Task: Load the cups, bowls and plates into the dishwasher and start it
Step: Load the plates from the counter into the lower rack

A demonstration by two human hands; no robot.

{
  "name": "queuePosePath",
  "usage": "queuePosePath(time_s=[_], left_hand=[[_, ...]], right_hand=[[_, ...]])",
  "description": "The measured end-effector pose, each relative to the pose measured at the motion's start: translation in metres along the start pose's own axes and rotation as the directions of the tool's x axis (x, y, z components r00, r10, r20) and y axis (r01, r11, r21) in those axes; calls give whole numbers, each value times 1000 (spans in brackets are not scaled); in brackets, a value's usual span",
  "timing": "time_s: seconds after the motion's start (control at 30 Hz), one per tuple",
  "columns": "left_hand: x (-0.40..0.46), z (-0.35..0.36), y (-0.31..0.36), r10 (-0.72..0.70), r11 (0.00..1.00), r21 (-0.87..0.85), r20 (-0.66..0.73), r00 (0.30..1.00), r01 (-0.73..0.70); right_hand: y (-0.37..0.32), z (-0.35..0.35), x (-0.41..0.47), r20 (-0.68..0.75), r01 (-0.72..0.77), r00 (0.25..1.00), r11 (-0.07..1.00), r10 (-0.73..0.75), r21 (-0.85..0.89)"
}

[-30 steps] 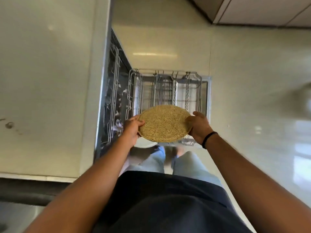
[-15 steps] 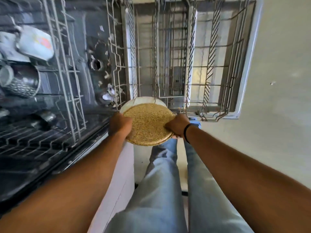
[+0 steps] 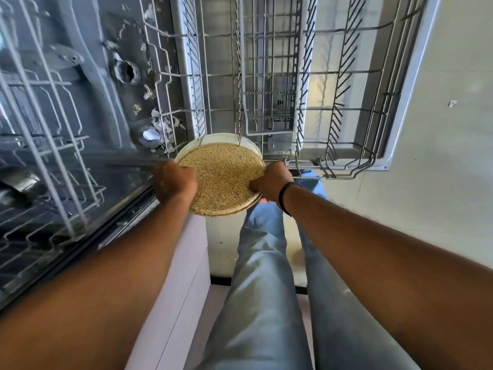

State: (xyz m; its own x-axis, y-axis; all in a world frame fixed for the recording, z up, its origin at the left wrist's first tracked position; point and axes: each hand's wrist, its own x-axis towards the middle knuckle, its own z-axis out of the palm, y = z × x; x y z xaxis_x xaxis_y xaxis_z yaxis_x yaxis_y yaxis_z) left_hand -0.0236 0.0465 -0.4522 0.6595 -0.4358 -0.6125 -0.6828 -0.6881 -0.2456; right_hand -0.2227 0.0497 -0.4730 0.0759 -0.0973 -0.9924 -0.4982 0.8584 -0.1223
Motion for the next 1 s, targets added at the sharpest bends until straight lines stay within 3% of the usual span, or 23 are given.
queuePosePath(time_s=[0.2,0.4,0.67,0.8,1.0], left_hand=[[-1,-1,-4,-8,998,-57,-45,999,6],[-6,-4,-5,-7,998,-57,-92,996,2],[10,1,-5,6,994,-109,-80,997,-15],[17,1,-13,-47,988,-151,-47,998,39],[19,-1,9,-68,985,-160,-13,998,65]], right_hand=[[1,8,-1,-1,-37,999,999,37,32],[4,12,-7,-91,-42,995,996,50,85],[-4,18,-6,-88,-64,993,989,77,135],[-16,24,-5,-173,-28,984,997,39,68],[-28,20,14,-243,-66,965,990,95,126]])
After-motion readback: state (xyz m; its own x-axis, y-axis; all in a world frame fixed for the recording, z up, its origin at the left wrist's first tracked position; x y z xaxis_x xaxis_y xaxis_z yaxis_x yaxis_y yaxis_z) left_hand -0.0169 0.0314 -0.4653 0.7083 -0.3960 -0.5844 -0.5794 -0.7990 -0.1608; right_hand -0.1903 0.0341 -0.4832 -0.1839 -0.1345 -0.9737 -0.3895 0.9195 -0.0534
